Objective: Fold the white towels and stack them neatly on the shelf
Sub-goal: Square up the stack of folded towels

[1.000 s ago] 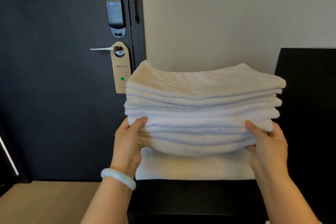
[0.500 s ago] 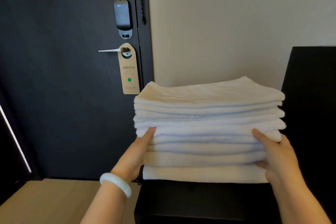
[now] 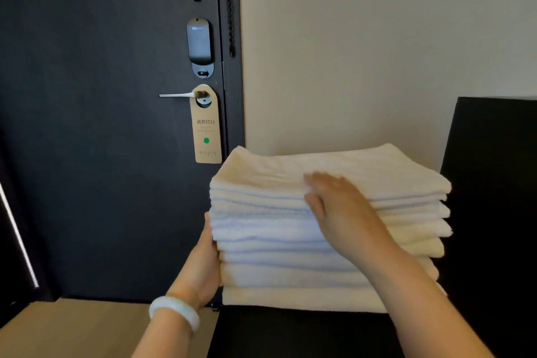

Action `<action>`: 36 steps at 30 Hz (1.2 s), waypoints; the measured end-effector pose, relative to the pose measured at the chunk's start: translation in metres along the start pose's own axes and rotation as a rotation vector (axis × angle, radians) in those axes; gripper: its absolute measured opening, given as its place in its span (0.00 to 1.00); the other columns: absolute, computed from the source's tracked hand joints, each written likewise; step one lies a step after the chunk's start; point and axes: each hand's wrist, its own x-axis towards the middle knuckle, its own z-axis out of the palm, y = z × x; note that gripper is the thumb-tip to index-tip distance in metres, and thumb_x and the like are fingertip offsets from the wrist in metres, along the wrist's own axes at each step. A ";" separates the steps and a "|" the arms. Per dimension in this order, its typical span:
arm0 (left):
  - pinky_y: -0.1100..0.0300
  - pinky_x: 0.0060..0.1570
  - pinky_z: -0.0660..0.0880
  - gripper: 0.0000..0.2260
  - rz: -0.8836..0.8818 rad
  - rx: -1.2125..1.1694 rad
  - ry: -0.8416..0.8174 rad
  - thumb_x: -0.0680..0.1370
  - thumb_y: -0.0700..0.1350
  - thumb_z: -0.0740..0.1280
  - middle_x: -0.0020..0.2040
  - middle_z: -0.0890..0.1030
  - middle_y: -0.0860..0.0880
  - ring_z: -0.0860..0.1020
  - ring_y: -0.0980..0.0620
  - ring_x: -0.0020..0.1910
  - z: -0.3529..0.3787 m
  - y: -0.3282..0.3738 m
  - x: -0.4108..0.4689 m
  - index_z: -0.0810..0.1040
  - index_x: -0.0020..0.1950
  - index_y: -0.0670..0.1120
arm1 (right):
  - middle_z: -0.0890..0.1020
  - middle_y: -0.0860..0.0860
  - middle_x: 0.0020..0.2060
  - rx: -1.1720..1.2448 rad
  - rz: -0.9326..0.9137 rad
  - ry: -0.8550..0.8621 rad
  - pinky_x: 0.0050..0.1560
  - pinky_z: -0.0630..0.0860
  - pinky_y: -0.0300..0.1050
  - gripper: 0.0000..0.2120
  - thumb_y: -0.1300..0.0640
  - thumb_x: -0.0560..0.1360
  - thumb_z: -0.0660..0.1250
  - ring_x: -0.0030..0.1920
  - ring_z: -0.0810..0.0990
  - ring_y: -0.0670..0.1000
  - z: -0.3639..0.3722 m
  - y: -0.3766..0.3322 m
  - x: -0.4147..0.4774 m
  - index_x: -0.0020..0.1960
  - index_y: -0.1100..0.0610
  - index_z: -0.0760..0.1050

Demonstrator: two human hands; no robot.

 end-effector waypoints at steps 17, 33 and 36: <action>0.50 0.61 0.75 0.25 -0.116 0.080 -0.126 0.79 0.68 0.50 0.59 0.83 0.52 0.81 0.52 0.59 0.021 -0.010 0.023 0.76 0.65 0.57 | 0.65 0.51 0.76 -0.185 0.190 -0.391 0.74 0.54 0.62 0.23 0.44 0.84 0.48 0.75 0.60 0.55 0.005 -0.008 0.085 0.77 0.47 0.61; 0.53 0.59 0.75 0.28 -0.177 -0.017 0.139 0.81 0.64 0.53 0.58 0.83 0.49 0.79 0.49 0.60 0.003 -0.041 0.064 0.74 0.70 0.46 | 0.57 0.43 0.78 -0.166 0.199 -0.474 0.75 0.47 0.62 0.23 0.38 0.82 0.46 0.78 0.51 0.50 0.028 0.025 0.098 0.76 0.39 0.57; 0.56 0.52 0.78 0.26 -0.285 0.008 0.061 0.80 0.66 0.54 0.47 0.86 0.50 0.82 0.51 0.50 0.012 -0.056 0.056 0.81 0.61 0.50 | 0.53 0.43 0.79 -0.161 0.196 -0.492 0.75 0.45 0.61 0.23 0.38 0.82 0.45 0.79 0.48 0.49 0.030 0.030 0.096 0.76 0.37 0.54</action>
